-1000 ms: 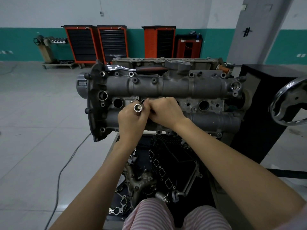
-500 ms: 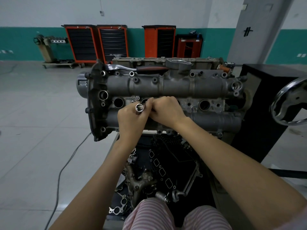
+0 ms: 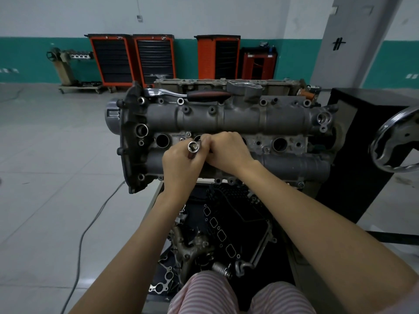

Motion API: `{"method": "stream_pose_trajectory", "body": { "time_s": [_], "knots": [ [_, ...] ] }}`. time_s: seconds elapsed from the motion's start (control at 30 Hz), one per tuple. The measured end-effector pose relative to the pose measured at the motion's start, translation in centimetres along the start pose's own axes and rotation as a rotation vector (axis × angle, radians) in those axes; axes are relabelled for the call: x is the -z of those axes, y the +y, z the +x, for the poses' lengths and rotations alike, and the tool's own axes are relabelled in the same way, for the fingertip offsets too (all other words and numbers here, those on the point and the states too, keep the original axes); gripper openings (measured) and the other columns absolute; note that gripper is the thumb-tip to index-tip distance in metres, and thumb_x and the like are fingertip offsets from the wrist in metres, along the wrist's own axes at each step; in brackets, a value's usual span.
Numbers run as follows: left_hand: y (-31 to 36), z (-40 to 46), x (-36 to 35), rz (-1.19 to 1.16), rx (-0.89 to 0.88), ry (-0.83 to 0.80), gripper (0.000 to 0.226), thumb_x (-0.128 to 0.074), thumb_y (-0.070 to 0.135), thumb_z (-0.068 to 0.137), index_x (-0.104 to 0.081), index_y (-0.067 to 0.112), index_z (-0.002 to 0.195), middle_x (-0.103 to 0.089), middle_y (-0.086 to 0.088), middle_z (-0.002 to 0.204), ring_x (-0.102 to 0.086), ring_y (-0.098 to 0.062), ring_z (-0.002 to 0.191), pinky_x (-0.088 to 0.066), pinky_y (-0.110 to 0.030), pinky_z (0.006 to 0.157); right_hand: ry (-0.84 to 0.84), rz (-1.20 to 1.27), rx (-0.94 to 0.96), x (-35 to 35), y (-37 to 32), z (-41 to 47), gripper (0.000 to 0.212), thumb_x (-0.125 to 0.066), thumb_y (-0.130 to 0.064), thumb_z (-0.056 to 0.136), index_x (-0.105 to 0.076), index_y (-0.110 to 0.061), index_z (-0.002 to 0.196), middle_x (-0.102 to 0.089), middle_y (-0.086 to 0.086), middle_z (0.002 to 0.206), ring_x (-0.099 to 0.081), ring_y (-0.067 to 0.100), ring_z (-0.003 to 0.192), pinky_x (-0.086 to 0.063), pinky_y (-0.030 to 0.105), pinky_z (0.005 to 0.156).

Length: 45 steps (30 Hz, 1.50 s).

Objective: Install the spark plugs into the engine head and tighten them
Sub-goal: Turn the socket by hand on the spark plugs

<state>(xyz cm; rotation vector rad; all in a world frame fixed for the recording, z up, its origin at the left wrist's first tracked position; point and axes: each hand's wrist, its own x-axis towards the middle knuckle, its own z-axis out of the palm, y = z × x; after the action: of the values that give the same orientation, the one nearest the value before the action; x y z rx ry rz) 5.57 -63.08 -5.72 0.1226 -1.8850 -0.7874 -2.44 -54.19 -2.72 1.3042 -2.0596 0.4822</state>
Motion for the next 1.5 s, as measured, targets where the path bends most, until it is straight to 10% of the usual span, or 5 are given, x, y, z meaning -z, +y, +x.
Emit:
{"method": "stream_pose_trajectory", "body": {
  "time_s": [0.3,0.67,0.87,1.23,1.5],
  "knots": [
    [-0.24,-0.41,0.16,-0.009,-0.022,0.003,0.031,-0.052,0.027,0.088,-0.045,0.003,0.070,-0.045,-0.005,0.063,-0.042,-0.020,0.056,-0.030,-0.020,0.052,-0.059,0.021,0.028,-0.74,0.31,0.04,0.022,-0.051,-0.026,0.086,-0.044,-0.007,0.095,-0.063,0.008,0.076,-0.058,0.033,0.061,-0.023,0.029,0.049],
    [0.47,0.16,-0.11,0.073,0.012,0.030,0.046,-0.060,0.024,0.089,-0.034,0.010,0.055,-0.036,-0.002,0.049,-0.037,-0.022,0.047,-0.031,-0.034,0.048,0.064,-0.019,0.037,-0.05,0.03,-0.12,0.014,-0.067,-0.014,0.070,-0.060,-0.003,0.066,-0.060,0.014,0.051,-0.057,0.035,0.043,-0.028,0.025,0.047],
    [0.05,-0.20,-0.04,0.038,-0.021,0.018,0.026,-0.050,0.025,0.089,-0.038,0.010,0.071,-0.035,0.009,0.062,-0.037,-0.015,0.055,-0.027,-0.017,0.052,-0.048,-0.004,0.041,-0.68,0.20,0.16,0.024,-0.053,-0.026,0.084,-0.046,-0.008,0.096,-0.064,0.007,0.076,-0.060,0.033,0.063,-0.021,0.028,0.049],
    [0.50,0.21,0.04,0.053,0.014,0.027,0.046,-0.055,0.031,0.087,-0.040,0.005,0.052,-0.042,-0.011,0.047,-0.041,-0.026,0.047,-0.030,-0.034,0.048,0.098,-0.027,0.048,-0.01,-0.13,-0.09,0.015,-0.071,-0.015,0.061,-0.059,-0.007,0.057,-0.056,0.011,0.043,-0.052,0.031,0.034,-0.025,0.021,0.046],
    [0.08,-0.27,0.10,0.019,-0.033,0.011,0.024,-0.052,0.022,0.086,-0.038,0.010,0.070,-0.036,0.008,0.059,-0.039,-0.016,0.053,-0.030,-0.018,0.051,-0.077,-0.020,0.029,-0.46,0.00,0.02,0.019,-0.052,-0.025,0.085,-0.047,-0.008,0.090,-0.064,0.009,0.072,-0.059,0.035,0.064,-0.024,0.030,0.050]
  ]
}}
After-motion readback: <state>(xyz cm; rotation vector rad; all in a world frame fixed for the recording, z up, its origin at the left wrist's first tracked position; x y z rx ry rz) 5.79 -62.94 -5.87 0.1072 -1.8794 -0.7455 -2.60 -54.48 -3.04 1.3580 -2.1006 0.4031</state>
